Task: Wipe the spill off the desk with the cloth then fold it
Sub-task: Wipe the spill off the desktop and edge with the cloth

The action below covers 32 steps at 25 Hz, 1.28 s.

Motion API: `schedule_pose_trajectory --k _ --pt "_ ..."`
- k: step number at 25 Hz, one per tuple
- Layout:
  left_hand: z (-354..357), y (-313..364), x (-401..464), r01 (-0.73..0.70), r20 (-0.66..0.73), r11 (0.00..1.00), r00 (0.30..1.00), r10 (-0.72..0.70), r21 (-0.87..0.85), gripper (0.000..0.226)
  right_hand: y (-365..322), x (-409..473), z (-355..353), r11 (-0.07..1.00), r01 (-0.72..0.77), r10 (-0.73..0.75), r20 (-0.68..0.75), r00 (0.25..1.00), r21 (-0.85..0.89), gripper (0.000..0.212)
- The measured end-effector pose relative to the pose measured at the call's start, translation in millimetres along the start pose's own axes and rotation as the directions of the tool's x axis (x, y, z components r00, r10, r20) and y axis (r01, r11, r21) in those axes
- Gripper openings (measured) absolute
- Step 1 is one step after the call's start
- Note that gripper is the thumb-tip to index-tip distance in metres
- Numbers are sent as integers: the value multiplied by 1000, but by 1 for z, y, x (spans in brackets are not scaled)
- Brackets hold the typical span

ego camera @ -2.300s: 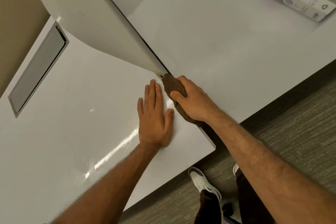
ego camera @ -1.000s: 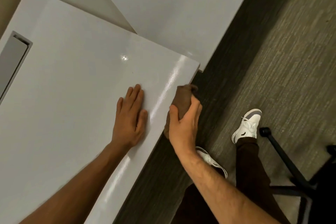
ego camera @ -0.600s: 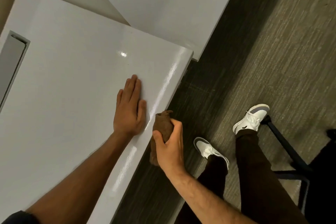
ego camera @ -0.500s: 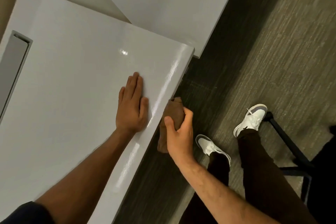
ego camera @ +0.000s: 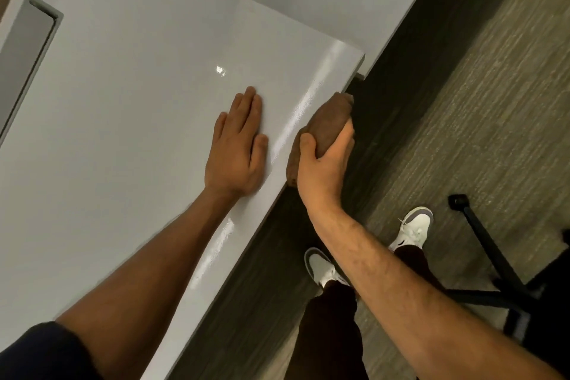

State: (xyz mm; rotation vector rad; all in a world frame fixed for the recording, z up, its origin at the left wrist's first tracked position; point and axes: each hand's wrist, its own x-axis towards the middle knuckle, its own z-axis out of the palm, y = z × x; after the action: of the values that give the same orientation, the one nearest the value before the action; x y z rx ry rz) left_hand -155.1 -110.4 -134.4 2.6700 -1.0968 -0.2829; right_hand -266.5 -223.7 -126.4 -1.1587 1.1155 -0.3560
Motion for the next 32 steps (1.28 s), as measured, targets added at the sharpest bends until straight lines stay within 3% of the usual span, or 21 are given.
schedule_pose_trajectory --k 5,9,14,18,24,27,29,30,32 --pt "-2 1 -2 -31 7 999 999 31 -42 65 38 -76 20 1000 0 1 -17 1000 7 78" --pt "-10 4 -8 -33 -8 996 999 32 -86 63 76 -147 39 995 -97 97 -24 995 0 78" --pt "-9 -2 -14 -70 -8 985 998 70 -155 59 109 -203 39 976 -215 213 99 972 17 70" --pt "-18 1 -27 -25 27 951 999 35 -309 58 114 -211 13 967 -252 253 176 951 -27 64" --pt "-31 -34 -82 107 -53 958 991 -126 -266 58 58 -164 -23 998 15 -9 -96 995 60 60" --pt "-38 -64 -105 219 -96 939 963 -252 -266 59 18 -127 -18 972 232 -230 37 972 -45 59" --pt "-46 -83 -117 280 -150 926 934 -324 -254 61 4 -107 2 900 377 -330 224 917 -220 61" --pt "-49 -91 -122 310 -167 919 920 -354 -243 63 3 -99 13 797 462 -347 329 878 -390 65" --pt "-51 -105 -133 387 -165 898 891 -422 -208 69 7 -87 37 336 592 -323 501 803 -732 75"
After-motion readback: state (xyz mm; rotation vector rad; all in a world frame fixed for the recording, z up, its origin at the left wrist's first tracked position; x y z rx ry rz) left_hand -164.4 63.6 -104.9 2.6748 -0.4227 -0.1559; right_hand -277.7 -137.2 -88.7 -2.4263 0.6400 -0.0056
